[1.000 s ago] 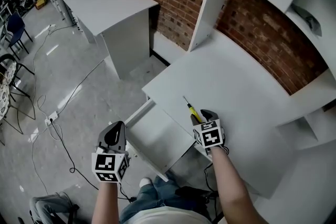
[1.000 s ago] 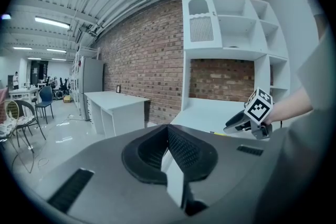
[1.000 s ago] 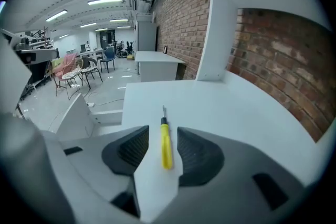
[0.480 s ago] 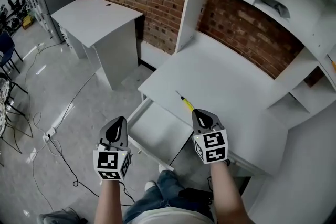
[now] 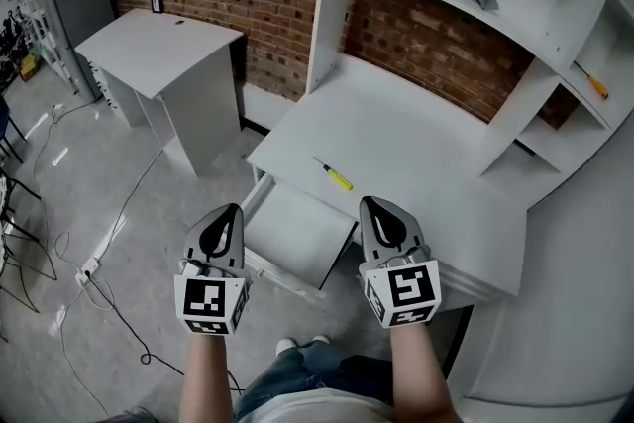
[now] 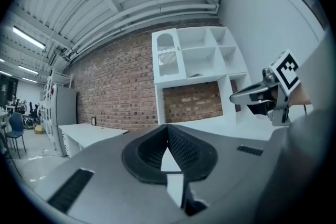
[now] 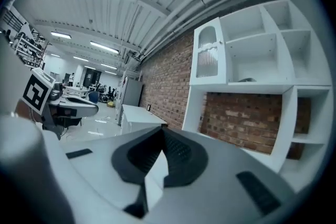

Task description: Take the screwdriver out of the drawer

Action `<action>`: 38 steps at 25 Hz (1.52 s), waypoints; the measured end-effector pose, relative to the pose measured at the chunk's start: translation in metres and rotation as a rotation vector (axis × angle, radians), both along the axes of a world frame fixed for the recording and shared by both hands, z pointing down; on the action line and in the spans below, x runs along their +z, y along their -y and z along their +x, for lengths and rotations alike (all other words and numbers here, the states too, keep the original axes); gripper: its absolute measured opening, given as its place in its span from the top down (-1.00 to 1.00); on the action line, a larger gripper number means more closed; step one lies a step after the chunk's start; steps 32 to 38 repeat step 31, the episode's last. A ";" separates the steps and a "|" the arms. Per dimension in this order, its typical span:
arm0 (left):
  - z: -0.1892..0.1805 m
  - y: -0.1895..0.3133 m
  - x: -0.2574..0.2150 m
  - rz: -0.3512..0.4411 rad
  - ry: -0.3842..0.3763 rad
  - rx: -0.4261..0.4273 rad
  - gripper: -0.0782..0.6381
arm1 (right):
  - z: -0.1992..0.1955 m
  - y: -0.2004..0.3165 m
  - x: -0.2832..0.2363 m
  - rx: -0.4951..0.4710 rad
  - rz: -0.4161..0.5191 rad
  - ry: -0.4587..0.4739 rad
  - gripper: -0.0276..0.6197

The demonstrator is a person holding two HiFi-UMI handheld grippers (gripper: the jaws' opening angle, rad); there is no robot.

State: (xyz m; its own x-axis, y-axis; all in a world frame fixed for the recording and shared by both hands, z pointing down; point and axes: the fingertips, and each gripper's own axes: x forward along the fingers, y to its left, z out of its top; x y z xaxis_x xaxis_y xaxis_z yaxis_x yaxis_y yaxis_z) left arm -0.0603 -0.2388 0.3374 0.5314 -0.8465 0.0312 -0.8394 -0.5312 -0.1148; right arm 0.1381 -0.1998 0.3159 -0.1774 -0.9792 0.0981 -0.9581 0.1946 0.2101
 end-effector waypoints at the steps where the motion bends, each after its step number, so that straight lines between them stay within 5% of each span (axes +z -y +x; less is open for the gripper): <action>1: 0.000 -0.003 -0.003 0.007 -0.003 0.002 0.76 | 0.000 -0.005 -0.005 0.003 0.013 -0.003 0.88; 17: -0.005 -0.056 -0.042 0.082 -0.043 -0.043 0.76 | -0.002 -0.066 -0.038 -0.034 0.083 -0.013 0.89; 38: -0.002 -0.075 -0.057 0.113 -0.044 -0.070 0.76 | 0.004 -0.079 -0.045 -0.056 0.112 -0.014 0.89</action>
